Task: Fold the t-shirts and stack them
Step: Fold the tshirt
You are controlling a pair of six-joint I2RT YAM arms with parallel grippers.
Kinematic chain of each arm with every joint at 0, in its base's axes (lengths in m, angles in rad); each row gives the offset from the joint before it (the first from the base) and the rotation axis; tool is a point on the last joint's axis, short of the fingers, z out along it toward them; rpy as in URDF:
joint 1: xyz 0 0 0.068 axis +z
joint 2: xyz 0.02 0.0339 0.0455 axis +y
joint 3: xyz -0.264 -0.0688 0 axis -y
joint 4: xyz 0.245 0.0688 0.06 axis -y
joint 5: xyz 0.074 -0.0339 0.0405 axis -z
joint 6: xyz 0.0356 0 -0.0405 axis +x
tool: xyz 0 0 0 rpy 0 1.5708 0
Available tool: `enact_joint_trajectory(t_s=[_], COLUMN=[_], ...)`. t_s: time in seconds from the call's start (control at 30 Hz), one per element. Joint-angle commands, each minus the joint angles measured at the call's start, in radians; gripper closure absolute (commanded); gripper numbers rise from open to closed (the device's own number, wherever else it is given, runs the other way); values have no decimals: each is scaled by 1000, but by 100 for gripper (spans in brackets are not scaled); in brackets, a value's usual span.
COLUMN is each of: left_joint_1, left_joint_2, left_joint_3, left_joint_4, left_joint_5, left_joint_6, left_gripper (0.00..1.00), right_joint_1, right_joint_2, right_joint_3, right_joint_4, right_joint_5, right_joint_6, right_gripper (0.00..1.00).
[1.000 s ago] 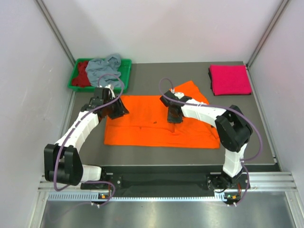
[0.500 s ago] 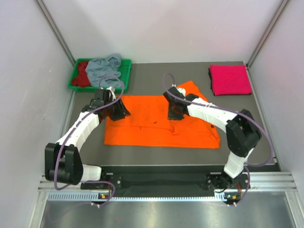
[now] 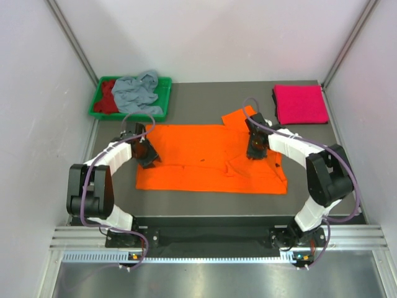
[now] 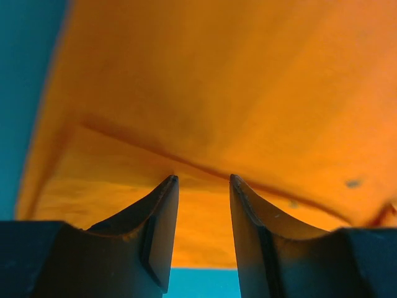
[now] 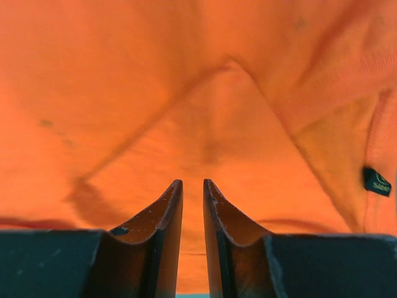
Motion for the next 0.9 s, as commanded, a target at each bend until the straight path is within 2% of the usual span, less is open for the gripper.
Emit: enact_joint_trajectory(t_s=[0.0, 0.07, 0.27, 0.5, 0.6, 0.87], left_joint_1=[9, 17, 29, 29, 30, 29], left_joint_2=[-34, -42, -40, 13, 12, -56], left_joint_3=[-27, -54, -99, -90, -97, -130], left_joint_4=[-20, -25, -37, -151, -172, -188], left_joint_5=[-168, -266, -393, -614, -639, -596], left_joint_6=[-49, -69, -91, -163, -186, -201], left_gripper=[57, 57, 57, 60, 60, 57], right_joint_1=[-27, -37, -72, -99, -99, -97], right_joint_2=[-58, -58, -63, -83, -95, -175], right_joint_3=[-64, -101, -177, -217, -233, -274], right_joint_4=[44, 61, 85, 82, 79, 82], right_joint_5=[-19, -19, 32, 81, 88, 79], right_joint_6=[-27, -34, -39, -38, -28, -10], right_gripper=[80, 80, 81, 82, 82, 80])
